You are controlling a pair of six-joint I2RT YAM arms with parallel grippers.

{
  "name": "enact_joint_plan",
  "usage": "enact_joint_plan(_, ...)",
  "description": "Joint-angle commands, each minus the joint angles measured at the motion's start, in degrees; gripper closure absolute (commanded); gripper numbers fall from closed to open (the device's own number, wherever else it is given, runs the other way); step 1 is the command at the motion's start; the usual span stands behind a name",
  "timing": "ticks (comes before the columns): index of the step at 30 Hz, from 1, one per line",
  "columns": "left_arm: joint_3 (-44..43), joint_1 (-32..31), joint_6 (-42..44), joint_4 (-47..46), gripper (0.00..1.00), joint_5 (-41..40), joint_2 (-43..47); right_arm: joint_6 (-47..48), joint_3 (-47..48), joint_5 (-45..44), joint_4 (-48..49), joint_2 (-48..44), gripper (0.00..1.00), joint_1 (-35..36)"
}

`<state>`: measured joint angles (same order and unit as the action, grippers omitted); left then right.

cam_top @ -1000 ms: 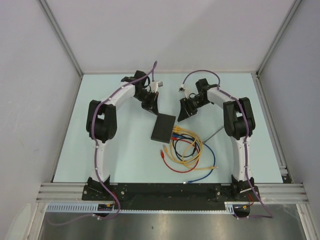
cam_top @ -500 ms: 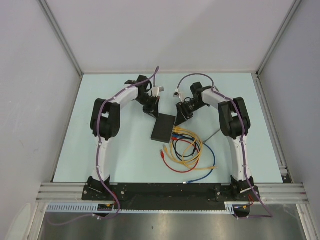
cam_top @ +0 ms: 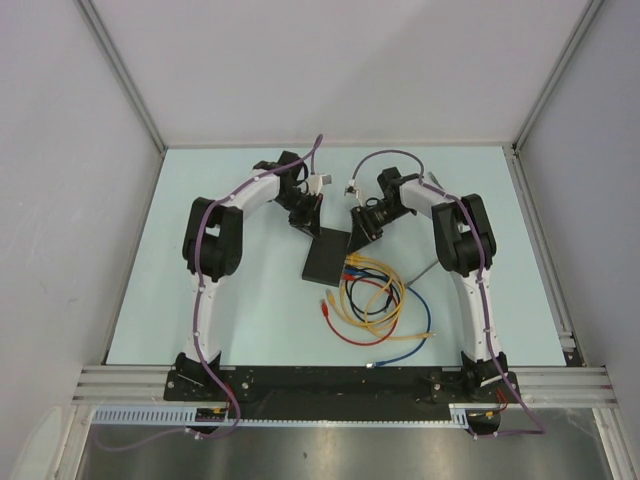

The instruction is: Pull the plug from the switch port

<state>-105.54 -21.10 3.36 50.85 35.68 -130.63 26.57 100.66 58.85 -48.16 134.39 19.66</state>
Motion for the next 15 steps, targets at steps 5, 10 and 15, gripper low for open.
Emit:
enact_joint_plan(5,0.4,-0.8,0.5,-0.7,1.00,-6.1,-2.0,-2.2,1.7,-0.9,1.3,2.9,0.55,0.5)
enact_joint_plan(10,0.2,-0.9,0.9,-0.7,0.99,-6.4,-2.1,-2.7,1.8,-0.8,1.6,3.1,0.58,0.3)
enact_joint_plan(15,0.0,-1.0,0.9,-0.8,0.99,-6.6,-2.2,-1.9,2.2,-0.1,1.0,3.3,0.62,0.3)
